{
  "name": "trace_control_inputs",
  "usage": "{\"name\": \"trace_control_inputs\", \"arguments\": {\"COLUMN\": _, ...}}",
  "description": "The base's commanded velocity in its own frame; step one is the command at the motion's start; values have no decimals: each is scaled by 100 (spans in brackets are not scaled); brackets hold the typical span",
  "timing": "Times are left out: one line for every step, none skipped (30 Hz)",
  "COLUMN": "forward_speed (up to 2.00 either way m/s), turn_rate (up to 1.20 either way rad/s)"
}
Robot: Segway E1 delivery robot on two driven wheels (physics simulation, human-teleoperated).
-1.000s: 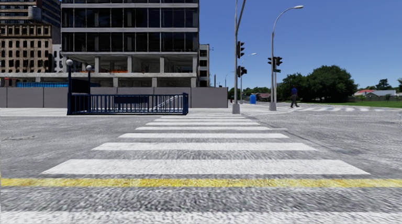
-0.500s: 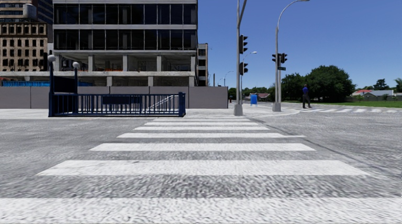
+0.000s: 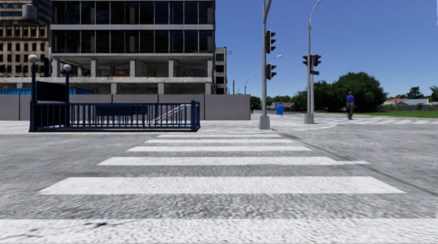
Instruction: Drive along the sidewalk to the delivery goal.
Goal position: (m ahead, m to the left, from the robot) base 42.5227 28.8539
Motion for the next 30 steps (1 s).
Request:
{"name": "trace_control_inputs", "arguments": {"forward_speed": 200, "turn_rate": -3}}
{"name": "trace_control_inputs", "arguments": {"forward_speed": 200, "turn_rate": -14}}
{"name": "trace_control_inputs", "arguments": {"forward_speed": 200, "turn_rate": -22}}
{"name": "trace_control_inputs", "arguments": {"forward_speed": 200, "turn_rate": -22}}
{"name": "trace_control_inputs", "arguments": {"forward_speed": 200, "turn_rate": -25}}
{"name": "trace_control_inputs", "arguments": {"forward_speed": 200, "turn_rate": -26}}
{"name": "trace_control_inputs", "arguments": {"forward_speed": 200, "turn_rate": -26}}
{"name": "trace_control_inputs", "arguments": {"forward_speed": 200, "turn_rate": -16}}
{"name": "trace_control_inputs", "arguments": {"forward_speed": 200, "turn_rate": 0}}
{"name": "trace_control_inputs", "arguments": {"forward_speed": 200, "turn_rate": 0}}
{"name": "trace_control_inputs", "arguments": {"forward_speed": 200, "turn_rate": 0}}
{"name": "trace_control_inputs", "arguments": {"forward_speed": 200, "turn_rate": 0}}
{"name": "trace_control_inputs", "arguments": {"forward_speed": 200, "turn_rate": 0}}
{"name": "trace_control_inputs", "arguments": {"forward_speed": 200, "turn_rate": 0}}
{"name": "trace_control_inputs", "arguments": {"forward_speed": 200, "turn_rate": 0}}
{"name": "trace_control_inputs", "arguments": {"forward_speed": 200, "turn_rate": 0}}
{"name": "trace_control_inputs", "arguments": {"forward_speed": 200, "turn_rate": 0}}
{"name": "trace_control_inputs", "arguments": {"forward_speed": 200, "turn_rate": 0}}
{"name": "trace_control_inputs", "arguments": {"forward_speed": 200, "turn_rate": 0}}
{"name": "trace_control_inputs", "arguments": {"forward_speed": 200, "turn_rate": 0}}
{"name": "trace_control_inputs", "arguments": {"forward_speed": 200, "turn_rate": 0}}
{"name": "trace_control_inputs", "arguments": {"forward_speed": 200, "turn_rate": 0}}
{"name": "trace_control_inputs", "arguments": {"forward_speed": 200, "turn_rate": -28}}
{"name": "trace_control_inputs", "arguments": {"forward_speed": 200, "turn_rate": -40}}
{"name": "trace_control_inputs", "arguments": {"forward_speed": 200, "turn_rate": -44}}
{"name": "trace_control_inputs", "arguments": {"forward_speed": 200, "turn_rate": -44}}
{"name": "trace_control_inputs", "arguments": {"forward_speed": 200, "turn_rate": -45}}
{"name": "trace_control_inputs", "arguments": {"forward_speed": 200, "turn_rate": -45}}
{"name": "trace_control_inputs", "arguments": {"forward_speed": 200, "turn_rate": -45}}
{"name": "trace_control_inputs", "arguments": {"forward_speed": 200, "turn_rate": -41}}
